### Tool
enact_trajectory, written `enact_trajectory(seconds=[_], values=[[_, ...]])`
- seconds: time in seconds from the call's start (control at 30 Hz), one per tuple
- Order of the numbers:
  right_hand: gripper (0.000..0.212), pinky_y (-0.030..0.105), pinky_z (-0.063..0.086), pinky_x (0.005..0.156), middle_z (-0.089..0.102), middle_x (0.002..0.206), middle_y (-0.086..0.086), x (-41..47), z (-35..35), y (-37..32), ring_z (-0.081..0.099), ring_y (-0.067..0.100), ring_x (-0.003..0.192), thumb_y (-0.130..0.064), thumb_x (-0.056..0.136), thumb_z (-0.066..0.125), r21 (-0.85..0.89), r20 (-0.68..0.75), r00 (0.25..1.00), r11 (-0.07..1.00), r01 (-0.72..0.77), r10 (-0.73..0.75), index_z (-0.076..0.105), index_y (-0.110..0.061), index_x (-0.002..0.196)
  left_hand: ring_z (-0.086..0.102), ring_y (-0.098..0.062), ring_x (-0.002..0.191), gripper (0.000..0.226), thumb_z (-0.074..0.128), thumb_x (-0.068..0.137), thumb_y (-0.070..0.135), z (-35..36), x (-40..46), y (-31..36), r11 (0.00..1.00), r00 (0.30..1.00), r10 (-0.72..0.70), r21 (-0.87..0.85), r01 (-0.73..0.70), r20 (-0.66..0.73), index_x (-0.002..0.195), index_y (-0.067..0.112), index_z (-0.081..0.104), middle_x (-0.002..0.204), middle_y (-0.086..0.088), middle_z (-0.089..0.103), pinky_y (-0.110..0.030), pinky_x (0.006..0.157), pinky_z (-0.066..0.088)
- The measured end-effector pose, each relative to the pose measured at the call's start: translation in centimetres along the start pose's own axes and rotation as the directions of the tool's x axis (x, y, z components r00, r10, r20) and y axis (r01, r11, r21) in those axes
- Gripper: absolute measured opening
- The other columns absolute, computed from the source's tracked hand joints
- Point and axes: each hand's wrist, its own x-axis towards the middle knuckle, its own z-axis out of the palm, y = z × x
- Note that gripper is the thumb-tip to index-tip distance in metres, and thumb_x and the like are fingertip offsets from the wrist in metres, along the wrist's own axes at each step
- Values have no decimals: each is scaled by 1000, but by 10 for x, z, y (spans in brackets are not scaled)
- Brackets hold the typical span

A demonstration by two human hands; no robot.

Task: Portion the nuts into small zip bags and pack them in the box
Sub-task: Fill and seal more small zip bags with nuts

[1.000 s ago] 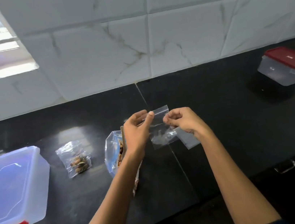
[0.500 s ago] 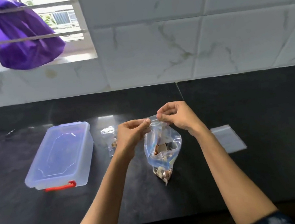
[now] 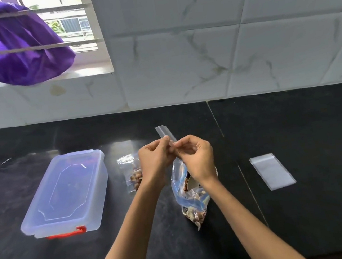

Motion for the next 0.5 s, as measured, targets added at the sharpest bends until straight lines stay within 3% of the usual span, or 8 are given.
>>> enact_trajectory(seconds=[0.13, 0.27, 0.4, 0.5], values=[[14, 22, 58, 73, 71, 88, -6, 8, 0, 1, 70, 10, 83, -17, 81, 74, -44, 117, 990, 996, -76, 81, 66, -23, 91, 64, -26, 71, 25, 54, 91, 7, -5, 9, -2, 988, 997, 76, 138, -74, -10, 69, 2, 66, 76, -23, 64, -26, 60, 56], [15, 20, 57, 72, 70, 90, -7, 18, 1, -3, 68, 8, 86, -13, 87, 65, -67, 115, 986, 991, -117, 124, 67, -23, 98, 69, -10, 62, 13, 65, 88, 16, -9, 18, -3, 978, 991, 128, 172, -120, -34, 80, 13, 74, 67, -3, 71, -21, 57, 56], [20, 21, 57, 73, 71, 89, -7, 26, 4, -2, 68, 10, 86, -13, 91, 58, -86, 148, 981, 990, -116, 128, 70, -29, 91, 72, -18, 70, 10, 75, 79, 25, -10, 28, -5, 961, 985, 168, 227, -155, -38, 83, 16, 77, 72, -5, 74, -36, 70, 60], [20, 22, 57, 76, 71, 90, -6, 29, 3, -2, 67, 12, 89, -14, 92, 56, -89, 216, 960, 983, -161, 177, 71, -28, 93, 72, -19, 70, 10, 79, 74, 26, -12, 32, -5, 953, 981, 190, 248, -173, -44, 80, 19, 77, 72, -6, 74, -38, 70, 60]])
